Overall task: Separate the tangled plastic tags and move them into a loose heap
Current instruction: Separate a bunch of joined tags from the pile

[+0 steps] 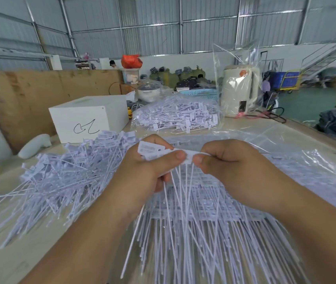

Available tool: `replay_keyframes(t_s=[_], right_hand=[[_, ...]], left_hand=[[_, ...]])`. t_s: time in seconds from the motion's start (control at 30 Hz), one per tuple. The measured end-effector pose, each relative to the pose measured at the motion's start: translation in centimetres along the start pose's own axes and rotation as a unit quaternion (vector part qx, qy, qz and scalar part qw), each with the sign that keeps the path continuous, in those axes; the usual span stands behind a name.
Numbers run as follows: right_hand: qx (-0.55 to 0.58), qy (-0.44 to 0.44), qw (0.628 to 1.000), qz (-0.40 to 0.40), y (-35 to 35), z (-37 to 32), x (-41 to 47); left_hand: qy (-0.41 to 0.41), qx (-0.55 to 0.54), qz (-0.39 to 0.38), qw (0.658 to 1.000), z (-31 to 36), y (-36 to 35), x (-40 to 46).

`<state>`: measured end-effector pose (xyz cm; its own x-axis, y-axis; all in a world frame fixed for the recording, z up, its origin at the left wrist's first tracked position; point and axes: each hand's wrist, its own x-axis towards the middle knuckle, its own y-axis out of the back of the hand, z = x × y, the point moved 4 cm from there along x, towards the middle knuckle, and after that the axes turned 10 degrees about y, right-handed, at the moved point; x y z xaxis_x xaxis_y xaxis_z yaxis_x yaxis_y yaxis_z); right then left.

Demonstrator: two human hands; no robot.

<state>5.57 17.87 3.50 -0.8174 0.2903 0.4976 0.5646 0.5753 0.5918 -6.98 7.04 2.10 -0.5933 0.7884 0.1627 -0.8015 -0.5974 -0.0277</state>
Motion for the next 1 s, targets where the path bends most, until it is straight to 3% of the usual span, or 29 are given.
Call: replay_keyframes(t_s=[0.2,0.47,0.63,0.77,0.83,0.9,1.0], right_hand=[[0.027,0.023,0.988,0.153,-1.3,-0.8,-0.2],[0.058,0.057,0.973,0.218,-2.3,-1.6,-0.6],[0.11,0.022,0.963,0.247,-2.7,-1.5,-1.1],[0.141,-0.037,0.927,0.346,0.5,-0.7,-1.0],[0.137,-0.01,0.937,0.32,1.8,-0.6,-0.6],[0.063,0.045,0.973,0.216,1.2,-0.8,-0.4],[-0.011,0.12,0.988,0.094,-0.5,-0.8,-0.3]], left_hand=[[-0.018,-0.078,0.027,0.996,0.3,0.1,-0.1],[-0.023,-0.128,0.015,0.991,0.8,-0.1,-0.5],[-0.046,-0.112,0.0,0.993,0.8,-0.1,-0.4],[-0.008,-0.118,0.006,0.993,-0.6,-0.1,0.0],[0.015,-0.115,0.012,0.993,-1.1,-0.2,0.2],[0.03,-0.118,0.001,0.993,-1.2,-0.4,0.2],[0.044,-0.115,-0.016,0.992,-1.1,-0.5,0.1]])
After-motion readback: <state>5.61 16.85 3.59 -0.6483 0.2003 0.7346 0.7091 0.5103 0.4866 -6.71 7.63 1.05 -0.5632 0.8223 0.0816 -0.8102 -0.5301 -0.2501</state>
